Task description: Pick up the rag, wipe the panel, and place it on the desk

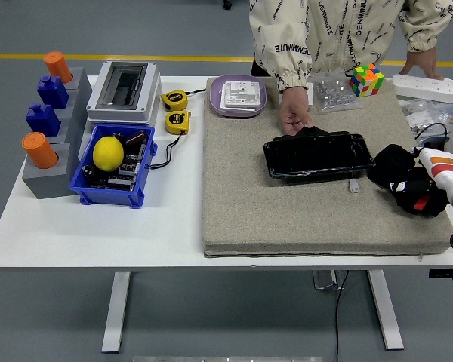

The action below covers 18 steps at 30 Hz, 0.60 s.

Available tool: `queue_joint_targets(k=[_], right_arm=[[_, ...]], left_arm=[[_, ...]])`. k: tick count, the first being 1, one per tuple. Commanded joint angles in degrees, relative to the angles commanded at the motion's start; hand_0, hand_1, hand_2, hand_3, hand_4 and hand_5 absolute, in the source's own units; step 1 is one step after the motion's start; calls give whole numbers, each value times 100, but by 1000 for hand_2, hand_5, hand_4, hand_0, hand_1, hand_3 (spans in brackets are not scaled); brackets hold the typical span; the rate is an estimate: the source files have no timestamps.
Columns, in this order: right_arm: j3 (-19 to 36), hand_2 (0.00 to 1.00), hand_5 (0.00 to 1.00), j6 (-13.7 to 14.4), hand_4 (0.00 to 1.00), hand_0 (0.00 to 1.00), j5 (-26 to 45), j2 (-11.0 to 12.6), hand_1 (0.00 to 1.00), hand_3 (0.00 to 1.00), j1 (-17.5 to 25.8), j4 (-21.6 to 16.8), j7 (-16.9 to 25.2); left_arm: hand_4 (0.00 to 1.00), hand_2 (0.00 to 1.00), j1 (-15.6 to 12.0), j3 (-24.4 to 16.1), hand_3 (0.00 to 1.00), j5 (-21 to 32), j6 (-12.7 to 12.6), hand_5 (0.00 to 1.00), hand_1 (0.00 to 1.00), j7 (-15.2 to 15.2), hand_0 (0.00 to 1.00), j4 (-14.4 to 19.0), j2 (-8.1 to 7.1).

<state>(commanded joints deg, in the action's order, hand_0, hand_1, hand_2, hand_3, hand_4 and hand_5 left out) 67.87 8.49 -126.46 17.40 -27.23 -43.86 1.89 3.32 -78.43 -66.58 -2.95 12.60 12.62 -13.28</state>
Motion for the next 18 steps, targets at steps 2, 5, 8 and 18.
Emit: queue_joint_targets(k=[2,5,8,18], right_arm=[[3,737,586,16,998,675,4,-10,664,733,-1,4,0],[11,737,586,75,998,675,6,-25,664,733,6,7,-7],[28,691,576,132,998,570,7,-39,616,701,20,16,-14],[25,646,565,406,998,499,76,-130,574,643,33,206,18]], left_arm=[[613,682,-3,7,574,4,0,508,658,0,634,-1,-1],[613,682,-8,18,574,10,1,508,658,0,634,0,-4],[613,684,-14,27,574,13,0,508,658,0,633,1,-10],[613,684,-29,64,573,23,-1,508,658,1,634,1,-31]])
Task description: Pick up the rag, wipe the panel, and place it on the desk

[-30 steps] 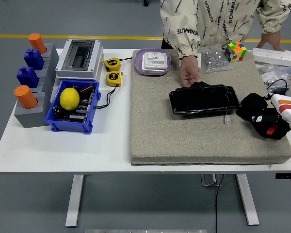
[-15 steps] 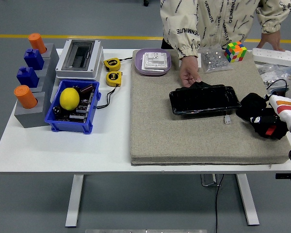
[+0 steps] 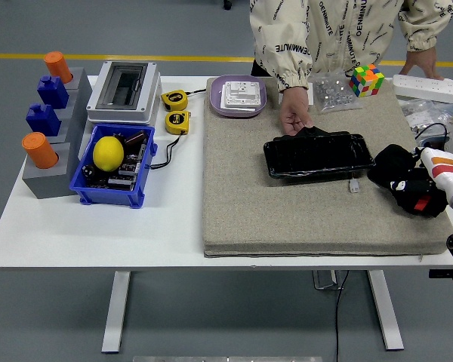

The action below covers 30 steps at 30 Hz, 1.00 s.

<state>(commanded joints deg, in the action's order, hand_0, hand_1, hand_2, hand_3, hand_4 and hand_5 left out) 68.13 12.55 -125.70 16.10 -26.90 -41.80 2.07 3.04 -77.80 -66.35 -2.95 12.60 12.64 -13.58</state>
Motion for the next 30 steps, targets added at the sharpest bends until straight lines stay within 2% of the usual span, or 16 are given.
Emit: queue_joint_targets(k=[1,2,7,8,11,13,14,19,20,25,26,30], right_arm=[[-18,646,565,54,998,499,15,-18,574,643,-10,54,9],[-28,609,546,90,998,456,25,-31,541,593,-19,91,15],[-70,609,546,357,998,456,101,-126,541,593,-95,274,51],[-68,577,528,416,998,426,116,-147,519,544,-112,302,57],[-50,577,528,525,998,426,144,-189,519,544,-147,355,68],[-35,577,528,576,998,426,155,-206,519,544,-163,377,71],[-28,514,511,596,998,400,157,-211,486,501,-168,382,72],[7,514,511,714,998,400,178,-226,486,501,-182,398,75],[10,478,474,725,998,351,180,-227,444,467,-182,404,75],[-6,478,474,796,998,351,205,-249,444,467,-182,495,75],[-13,456,414,810,998,312,209,-256,410,447,-182,511,76],[-37,456,414,892,998,312,218,-284,410,447,-189,578,66]], left_arm=[[613,684,-3,2,573,0,0,508,658,0,634,0,-1],[613,683,-5,4,572,1,0,507,658,0,636,0,-1],[613,683,8,20,572,5,2,507,658,-1,636,3,1],[613,684,13,22,572,5,2,506,658,-1,634,5,2],[613,684,20,18,572,4,3,506,658,-2,634,5,5],[613,684,20,15,572,3,3,506,658,-2,634,3,6],[613,685,19,12,573,3,2,508,658,-1,635,3,7],[613,685,20,-3,573,0,1,508,658,-1,635,-2,12],[613,684,20,-5,573,-2,2,507,658,-1,635,-1,12],[613,684,31,-9,573,-5,3,507,658,-2,635,6,15],[613,685,32,-10,573,-4,3,508,658,-2,636,7,15],[613,685,38,-13,573,-6,3,508,658,-2,636,11,16]])
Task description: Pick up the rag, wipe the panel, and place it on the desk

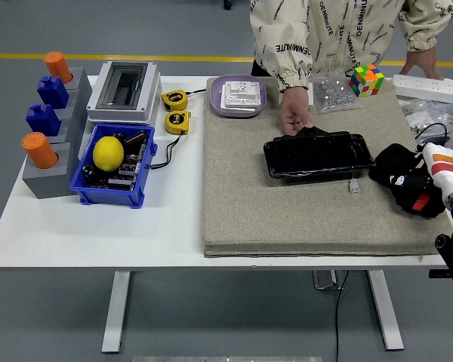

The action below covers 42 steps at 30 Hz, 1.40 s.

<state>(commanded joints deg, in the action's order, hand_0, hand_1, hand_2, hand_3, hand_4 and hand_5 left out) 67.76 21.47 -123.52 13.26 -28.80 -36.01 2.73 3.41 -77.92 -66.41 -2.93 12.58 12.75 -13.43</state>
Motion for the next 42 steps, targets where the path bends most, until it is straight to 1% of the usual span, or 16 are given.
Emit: queue_joint_targets(k=[2,3,8,9,14,15,20,21,26,27,30,32,33,39,42], right_arm=[[0,456,414,16,998,312,-5,-4,410,447,0,21,-6],[4,431,294,25,998,272,-8,-6,383,433,1,39,-11],[7,431,294,68,998,272,-15,-6,383,433,12,73,-20],[4,408,157,82,998,241,-18,-6,360,417,14,74,-20],[-1,408,157,168,998,241,-27,-5,360,417,6,74,-22],[-1,383,136,181,998,225,-30,-3,332,388,4,73,-22],[11,383,136,233,998,225,-44,3,332,388,3,71,-31],[16,361,117,234,958,195,-46,4,311,363,5,72,-33],[16,361,117,237,958,195,-35,7,311,363,15,66,-46],[15,348,100,234,931,164,-28,10,288,347,19,62,-49],[12,348,100,219,931,164,3,24,288,347,33,46,-49],[11,348,100,206,931,164,15,42,288,347,52,8,-56],[13,337,92,200,908,141,17,54,269,336,64,-25,-67],[42,335,87,161,901,141,-42,153,272,333,62,-238,-182],[84,335,87,144,901,141,-79,181,272,333,15,-280,-226]], left_arm=[[613,685,0,-3,573,-2,-1,508,658,0,636,3,0],[613,685,-1,-6,573,-5,-1,507,658,0,636,3,0],[613,685,-11,-14,573,-5,0,507,658,2,636,-3,4],[613,685,-13,-16,573,-5,-1,506,658,2,635,-4,5],[613,685,-4,-13,573,-5,-2,506,658,1,635,1,5],[613,686,0,-14,573,-6,-3,507,658,0,636,3,4],[613,686,6,-11,573,-3,-1,507,658,0,636,6,5],[613,685,5,-10,573,-2,-1,507,658,0,636,5,6],[613,685,-6,-15,573,3,-1,507,658,2,636,-2,9],[612,685,-7,-16,573,2,-1,507,658,2,636,-3,9],[612,685,-10,-20,573,-1,-2,507,658,1,636,-3,7],[612,685,-15,-24,573,-3,-2,507,658,1,636,-2,7],[612,685,-17,-24,574,-4,-3,506,658,1,636,-3,7],[612,685,-30,-28,574,-12,-2,506,658,2,635,-2,1],[612,685,-29,-29,574,-19,-5,506,658,0,635,1,-9]])
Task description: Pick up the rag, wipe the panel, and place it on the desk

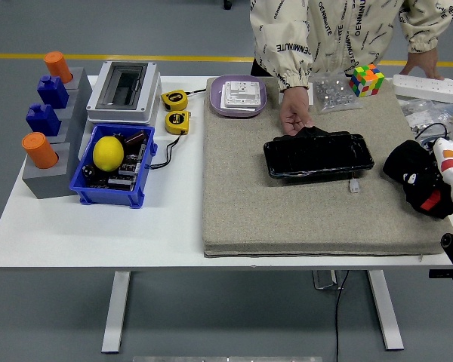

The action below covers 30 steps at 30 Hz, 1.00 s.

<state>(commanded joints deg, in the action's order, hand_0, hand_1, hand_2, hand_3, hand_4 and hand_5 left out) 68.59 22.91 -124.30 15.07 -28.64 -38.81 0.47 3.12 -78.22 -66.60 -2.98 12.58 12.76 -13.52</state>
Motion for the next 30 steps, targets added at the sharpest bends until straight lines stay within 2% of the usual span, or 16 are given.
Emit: queue_joint_targets(k=[13,21,30], right_arm=[[-4,332,74,-89,893,150,-81,-63,275,332,-316,-9,-169],[-110,330,73,-118,889,150,-68,-220,270,330,-578,-5,-238],[-297,330,65,-159,887,158,-41,-503,271,331,-777,-16,-309]], left_arm=[[612,685,-31,12,574,-4,0,506,658,2,636,-2,-18],[612,686,-11,5,573,-15,-3,506,658,0,636,1,-23],[612,685,0,-18,573,-20,-3,506,658,2,635,-4,-29]])
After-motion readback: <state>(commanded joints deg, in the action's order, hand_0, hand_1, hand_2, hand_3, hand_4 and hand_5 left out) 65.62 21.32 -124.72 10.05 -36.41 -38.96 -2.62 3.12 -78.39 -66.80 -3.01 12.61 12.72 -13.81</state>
